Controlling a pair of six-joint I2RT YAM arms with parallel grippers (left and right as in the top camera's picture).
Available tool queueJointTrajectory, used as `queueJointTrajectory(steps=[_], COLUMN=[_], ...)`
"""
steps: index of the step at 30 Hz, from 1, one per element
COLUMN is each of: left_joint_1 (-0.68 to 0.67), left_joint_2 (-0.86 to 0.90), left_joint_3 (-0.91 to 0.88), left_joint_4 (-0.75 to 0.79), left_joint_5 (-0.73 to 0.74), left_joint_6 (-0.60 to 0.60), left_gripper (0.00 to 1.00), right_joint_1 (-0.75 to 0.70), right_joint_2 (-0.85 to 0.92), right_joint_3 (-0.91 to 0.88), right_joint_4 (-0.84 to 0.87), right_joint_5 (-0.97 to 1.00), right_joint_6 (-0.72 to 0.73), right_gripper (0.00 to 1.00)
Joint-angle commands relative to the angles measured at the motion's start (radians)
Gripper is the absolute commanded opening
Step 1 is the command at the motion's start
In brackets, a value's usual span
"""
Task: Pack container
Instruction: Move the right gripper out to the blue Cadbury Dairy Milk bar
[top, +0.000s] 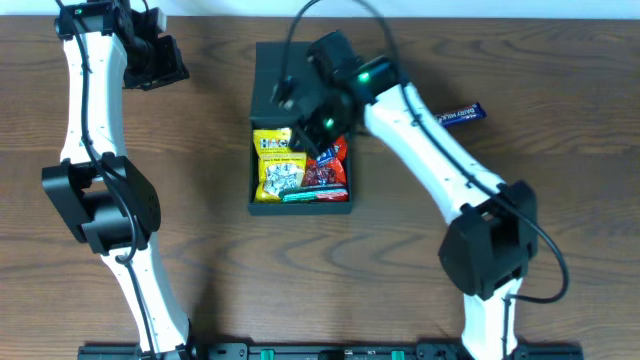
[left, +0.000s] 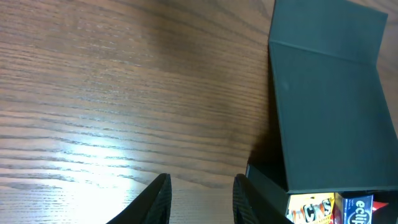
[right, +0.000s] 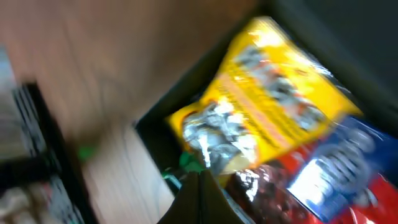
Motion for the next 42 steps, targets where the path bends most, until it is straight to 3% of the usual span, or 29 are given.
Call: queueJointTrajectory(steps=[1, 4, 11, 14, 16, 17, 19, 27, 29, 30, 31, 32, 33, 42], left_joint_1=[0.0, 0.0, 0.0, 0.0, 0.0, 0.0, 0.0, 0.0, 0.0, 0.0, 0.0, 0.0, 0.0, 0.0], left_joint_2=[0.005, 0.005, 0.005, 0.005, 0.005, 0.005, 0.005, 0.005, 0.005, 0.005, 0.005, 0.005, 0.005, 0.005], left_joint_3=[0.024, 0.024, 0.024, 0.024, 0.024, 0.024, 0.024, 0.024, 0.024, 0.024, 0.024, 0.024, 0.024, 0.024], left_joint_4=[-0.005, -0.005, -0.003, -0.002, -0.002, -0.002, -0.002, 0.0, 0.0, 0.0, 0.0, 0.001, 0.001, 0.001], left_joint_5=[-0.007, -0.007, -0.007, -0.007, -0.007, -0.007, -0.007, -0.007, -0.007, -0.007, -0.007, -0.007, -0.007, -0.007], left_joint_6=[0.006, 0.006, 0.006, 0.006, 0.003, 0.003, 0.003, 0.003, 0.003, 0.003, 0.003, 0.003, 0.003, 0.003], left_gripper=[0.34, 0.34, 0.34, 0.34, 0.34, 0.34, 0.34, 0.34, 0.34, 0.34, 0.34, 0.34, 0.34, 0.35], right_joint_1=[-0.056, -0.107, -0.246, -0.293, -0.318, -0.328, -0.344, -0.382, -0.397, -0.406, -0.412, -0.421, -0.43, -0.54], right_joint_2=[-0.02, -0.02, -0.02, -0.02, -0.02, -0.02, -0.019, -0.01, 0.003, 0.013, 0.024, 0.038, 0.049, 0.173], right_joint_3=[0.013, 0.013, 0.013, 0.013, 0.013, 0.013, 0.012, 0.011, 0.011, 0.011, 0.011, 0.011, 0.011, 0.011], right_joint_4=[0.029, 0.07, 0.093, 0.102, 0.081, 0.08, 0.079, 0.078, 0.08, 0.08, 0.08, 0.08, 0.08, 0.183], right_joint_5=[0.004, 0.127, 0.423, 0.47, 0.473, 0.473, 0.496, 0.742, 0.752, 0.748, 0.745, 0.735, 0.721, 0.486], right_joint_6=[0.271, 0.457, 1.041, 1.291, 1.409, 1.442, 1.488, 1.632, 1.632, 1.631, 1.631, 1.631, 1.631, 1.518], right_gripper=[0.02, 0.02, 0.03, 0.1, 0.3, 0.27, 0.2, 0.24, 0.35, 0.5, 0.77, 0.95, 0.99, 0.99])
